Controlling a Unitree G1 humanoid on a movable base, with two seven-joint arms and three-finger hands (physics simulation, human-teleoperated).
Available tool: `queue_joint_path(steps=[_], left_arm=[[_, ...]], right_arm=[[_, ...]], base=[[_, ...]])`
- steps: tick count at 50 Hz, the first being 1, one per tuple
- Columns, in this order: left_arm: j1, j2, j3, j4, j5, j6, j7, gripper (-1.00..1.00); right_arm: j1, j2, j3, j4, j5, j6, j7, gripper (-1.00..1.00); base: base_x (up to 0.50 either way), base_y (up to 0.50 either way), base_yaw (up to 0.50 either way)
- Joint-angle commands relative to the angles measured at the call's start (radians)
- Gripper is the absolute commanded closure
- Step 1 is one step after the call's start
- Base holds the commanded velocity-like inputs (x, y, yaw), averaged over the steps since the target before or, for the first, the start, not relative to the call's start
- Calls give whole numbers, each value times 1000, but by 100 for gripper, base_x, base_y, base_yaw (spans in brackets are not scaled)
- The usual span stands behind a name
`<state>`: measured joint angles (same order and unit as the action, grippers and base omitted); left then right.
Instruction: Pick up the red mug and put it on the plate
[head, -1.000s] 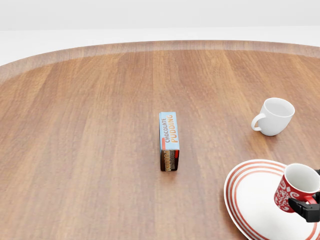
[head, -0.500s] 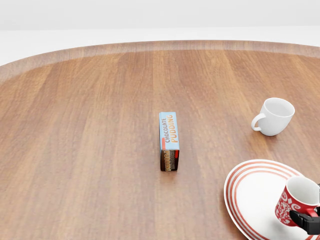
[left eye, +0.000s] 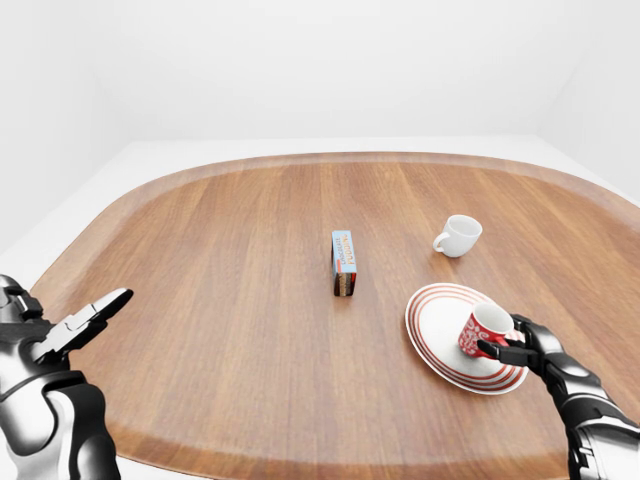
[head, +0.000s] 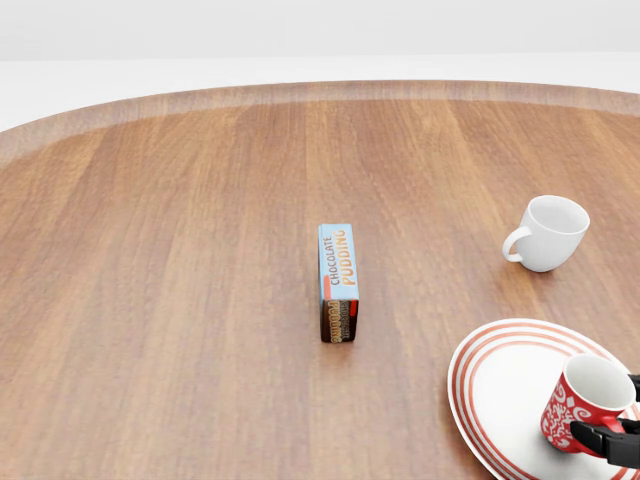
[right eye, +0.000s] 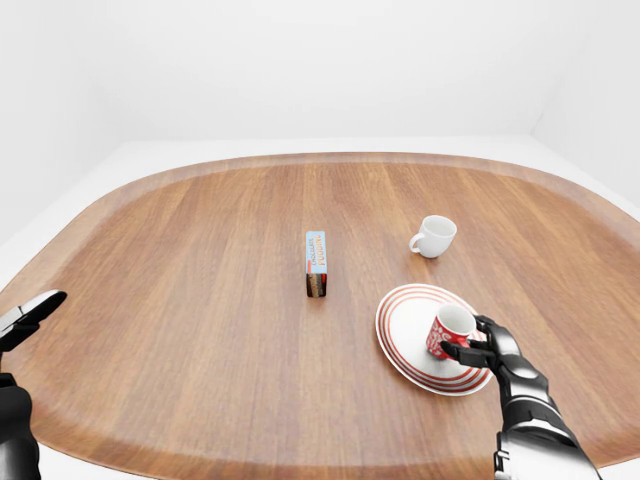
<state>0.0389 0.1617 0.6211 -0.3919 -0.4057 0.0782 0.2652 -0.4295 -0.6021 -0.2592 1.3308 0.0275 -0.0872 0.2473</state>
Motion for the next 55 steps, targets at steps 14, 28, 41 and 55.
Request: queue_joint_path(steps=[14, 28, 41, 55], left_arm=[[0, 0, -1, 3, 2, -2, 0, -100], [-1, 2, 2, -4, 0, 6, 3, -100], [2, -1, 1, -6, 1, 3, 1, -100], [3, -1, 3, 1, 0, -3, -2, -100]], right_arm=[[-3, -30, -27, -58, 29, 0, 116, -100], [355, -11, -629, -1769, 262, 175, 364, -100], [327, -90, -919, -2031, 455, 175, 374, -100], [353, -100, -950, -2067, 541, 175, 343, -100]], base=[[0, 0, 0], [0, 0, 0], [0, 0, 0], [0, 0, 0]])
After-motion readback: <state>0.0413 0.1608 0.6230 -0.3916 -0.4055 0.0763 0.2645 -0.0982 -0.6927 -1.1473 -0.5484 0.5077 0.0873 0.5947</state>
